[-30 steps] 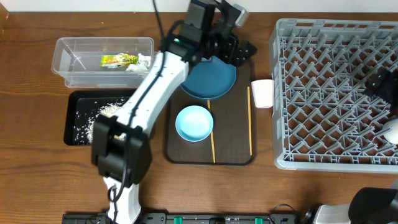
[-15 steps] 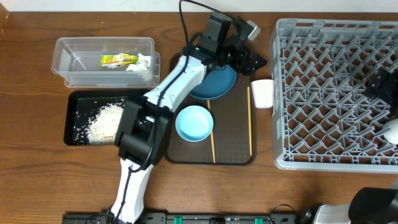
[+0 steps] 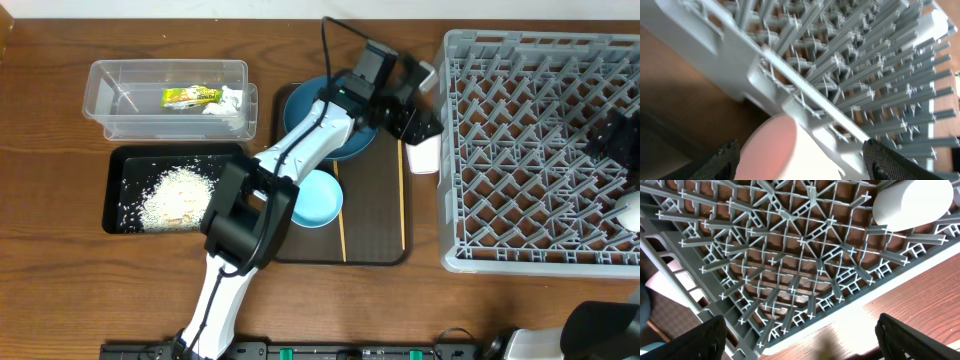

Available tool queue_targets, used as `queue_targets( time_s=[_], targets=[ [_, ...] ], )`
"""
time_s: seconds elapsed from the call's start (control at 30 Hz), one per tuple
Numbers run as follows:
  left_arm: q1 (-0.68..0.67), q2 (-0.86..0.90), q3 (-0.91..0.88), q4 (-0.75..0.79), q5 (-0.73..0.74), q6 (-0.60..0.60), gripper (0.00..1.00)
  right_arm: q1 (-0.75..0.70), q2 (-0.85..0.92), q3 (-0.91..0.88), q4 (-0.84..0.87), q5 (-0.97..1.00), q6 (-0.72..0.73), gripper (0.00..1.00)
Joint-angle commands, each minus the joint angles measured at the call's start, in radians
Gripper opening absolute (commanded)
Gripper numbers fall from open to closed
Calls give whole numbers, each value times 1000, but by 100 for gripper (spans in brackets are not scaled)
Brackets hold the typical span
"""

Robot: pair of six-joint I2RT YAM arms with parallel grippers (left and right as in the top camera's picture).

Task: Sort waste into correct bins and load items into the dishwasher rack
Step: 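Reach the left gripper to the pink cup at the tray edge and grasp it, then lift the pink cup with the left gripper and bring it to center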

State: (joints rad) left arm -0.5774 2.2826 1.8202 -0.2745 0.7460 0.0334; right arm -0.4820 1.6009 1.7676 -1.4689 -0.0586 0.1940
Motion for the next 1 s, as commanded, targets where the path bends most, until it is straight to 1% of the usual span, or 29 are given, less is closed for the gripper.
queue_targets(
  time_s=[0.0,0.1,0.23,0.33,0.5,0.63,0.77,0.83,0.87,0.97],
  targets=[
    [-4,28,16,-47,6,14,82,5,-6,6,0,5,-8,94],
    [-9,31,16,-86,6,15,81,5,-6,6,0,5,-8,94],
    [-13,32,16,-97,7,15,81,5,-6,6,0,5,-9,94],
    [-14,32,16,-117,40,15,81,5,-6,6,0,5,-9,94],
    [-14,32,16,-228,59,15,80,5,-6,6,3,5,-9,95],
    [-14,31,16,-314,59,15,71,5,-6,6,3,5,-9,95],
    [-14,31,16,-390,58,15,64,5,-6,6,3,5,-8,95],
    [-14,31,16,-424,58,16,63,5,-6,6,3,5,-8,95],
    [-14,31,16,-440,59,15,61,5,-6,6,2,5,-8,95],
    [-14,31,16,-463,59,16,61,5,-6,6,2,5,-8,95]
  ],
)
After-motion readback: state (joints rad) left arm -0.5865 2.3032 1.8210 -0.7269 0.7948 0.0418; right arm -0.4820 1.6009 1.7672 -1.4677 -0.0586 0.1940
